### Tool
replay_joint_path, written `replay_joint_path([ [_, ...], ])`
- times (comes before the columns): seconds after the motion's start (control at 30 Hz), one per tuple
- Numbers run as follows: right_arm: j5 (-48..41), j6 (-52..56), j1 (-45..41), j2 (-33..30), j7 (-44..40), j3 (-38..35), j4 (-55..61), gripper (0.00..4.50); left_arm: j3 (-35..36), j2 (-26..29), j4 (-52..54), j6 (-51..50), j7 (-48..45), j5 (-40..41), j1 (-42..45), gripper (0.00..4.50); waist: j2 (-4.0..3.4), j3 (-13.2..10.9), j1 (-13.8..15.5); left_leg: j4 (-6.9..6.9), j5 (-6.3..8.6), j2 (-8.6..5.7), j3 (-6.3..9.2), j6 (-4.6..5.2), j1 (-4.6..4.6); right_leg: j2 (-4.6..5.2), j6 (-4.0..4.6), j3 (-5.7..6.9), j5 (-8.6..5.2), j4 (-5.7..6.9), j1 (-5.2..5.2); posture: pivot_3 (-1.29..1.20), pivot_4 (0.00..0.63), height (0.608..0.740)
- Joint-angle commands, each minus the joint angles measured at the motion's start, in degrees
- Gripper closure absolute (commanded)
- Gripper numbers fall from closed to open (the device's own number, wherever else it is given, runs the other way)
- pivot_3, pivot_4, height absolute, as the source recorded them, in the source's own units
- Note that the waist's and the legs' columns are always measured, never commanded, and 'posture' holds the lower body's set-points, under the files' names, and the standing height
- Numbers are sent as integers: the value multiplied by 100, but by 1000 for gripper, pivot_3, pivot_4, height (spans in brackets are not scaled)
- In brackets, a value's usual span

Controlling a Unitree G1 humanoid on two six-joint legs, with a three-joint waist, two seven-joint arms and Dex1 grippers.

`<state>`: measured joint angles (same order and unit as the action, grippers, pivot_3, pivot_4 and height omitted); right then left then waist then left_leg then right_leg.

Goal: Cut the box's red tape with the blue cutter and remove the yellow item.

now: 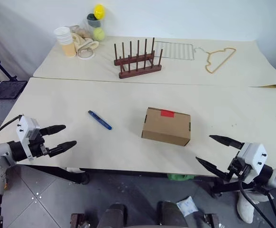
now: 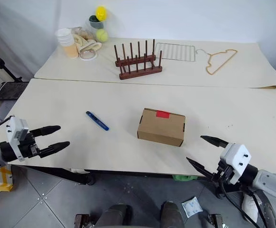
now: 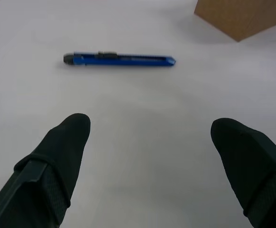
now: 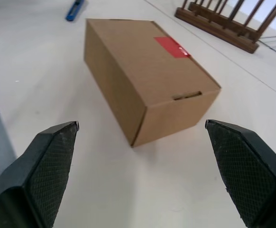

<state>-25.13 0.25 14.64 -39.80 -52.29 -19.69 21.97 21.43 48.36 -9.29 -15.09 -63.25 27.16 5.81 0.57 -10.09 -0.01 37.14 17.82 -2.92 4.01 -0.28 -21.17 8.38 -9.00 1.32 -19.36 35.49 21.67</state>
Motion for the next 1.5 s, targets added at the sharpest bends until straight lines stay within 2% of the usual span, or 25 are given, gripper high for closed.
replay_joint_path([
  [0.03,-1,-114,-7,38,22,-72,33,9,131,10,177,15,171,14,22,0,0,0,1,0,0,0,0,0,0,0,0,0,0,0,0,0,150,740],
  [0.17,28,-1,-183,114,304,-138,-117,9,36,54,529,-518,84,349,53,0,0,0,5,2,0,-1,0,0,-1,1,0,-1,0,0,-1,0,150,740],
  [0.27,309,96,-385,109,648,-158,-380,608,-327,31,923,-780,-5,371,158,564,-2,0,5,1,0,-1,0,0,0,1,0,-1,0,1,-3,0,150,740],
  [0.33,776,21,-512,75,919,-45,-596,1274,-671,-230,1163,-869,83,382,455,1176,-6,-2,29,2,0,-3,1,0,0,3,0,-1,0,1,-3,0,150,740],
  [0.53,1870,91,-903,311,1727,634,-777,3385,-1805,-1466,413,-549,739,-408,1782,3047,-10,0,90,18,-1,-36,-3,-1,-4,0,-1,0,1,26,0,0,150,740],
  [0.63,2028,201,-1188,485,1959,884,-771,4406,-2277,-1932,50,-309,984,-826,2268,3937,-9,-1,54,16,-2,-37,-9,-1,-8,-4,-1,-1,1,31,8,0,150,740],
  [0.7,2024,354,-1308,532,1947,1019,-688,4500,-2429,-2131,-224,-217,1308,-1131,2518,4480,-8,-1,28,17,-2,-37,-10,-1,-7,-5,-2,-1,1,33,9,0,150,740],
  [0.8,1889,620,-1399,583,1915,1129,-540,4500,-2507,-2253,-361,-102,1258,-1200,2669,4480,-8,-2,-10,16,-2,-34,-9,-2,-7,-9,-2,0,1,33,9,0,150,740],
  [0.9,1718,1245,-1473,562,1739,1408,-119,4500,-2816,-2701,-841,-461,1262,-1274,3302,4480,-6,-3,27,18,-2,-34,-6,-2,-11,-9,-3,1,1,33,11,0,150,740],
  [1.13,1320,2085,-1266,399,1410,1510,602,4500,-2954,-3236,-1903,-83,1173,-1488,4018,4480,-3,-5,136,35,-1,-39,-3,0,-16,-10,-12,1,6,27,3,0,150,740],
  [1.27,983,2491,-1116,302,1202,1534,1043,4500,-2814,-3515,-2612,163,1635,-1696,4426,4480,0,-7,144,39,-1,-38,-2,0,-17,-12,-12,3,6,26,2,0,150,740],
  [1.37,407,2811,-771,166,788,1642,1693,4500,-2366,-3760,-3549,734,2530,-1737,4974,4480,11,-13,157,41,-1,-39,-3,1,-19,-11,-13,2,7,22,2,0,150,740],
  [1.43,216,2876,-576,130,740,1572,1910,4500,-2275,-3629,-3853,1079,2674,-1850,5116,4480,32,-25,152,40,-1,-36,3,1,-23,-14,-14,8,7,19,2,0,150,740],
  [1.5,141,2899,-390,137,852,1290,2005,4500,-2281,-3258,-3917,1517,2391,-1982,5073,4480,43,-32,100,34,-1,-36,-3,0,-22,-14,-16,5,8,17,5,0,150,740],
])
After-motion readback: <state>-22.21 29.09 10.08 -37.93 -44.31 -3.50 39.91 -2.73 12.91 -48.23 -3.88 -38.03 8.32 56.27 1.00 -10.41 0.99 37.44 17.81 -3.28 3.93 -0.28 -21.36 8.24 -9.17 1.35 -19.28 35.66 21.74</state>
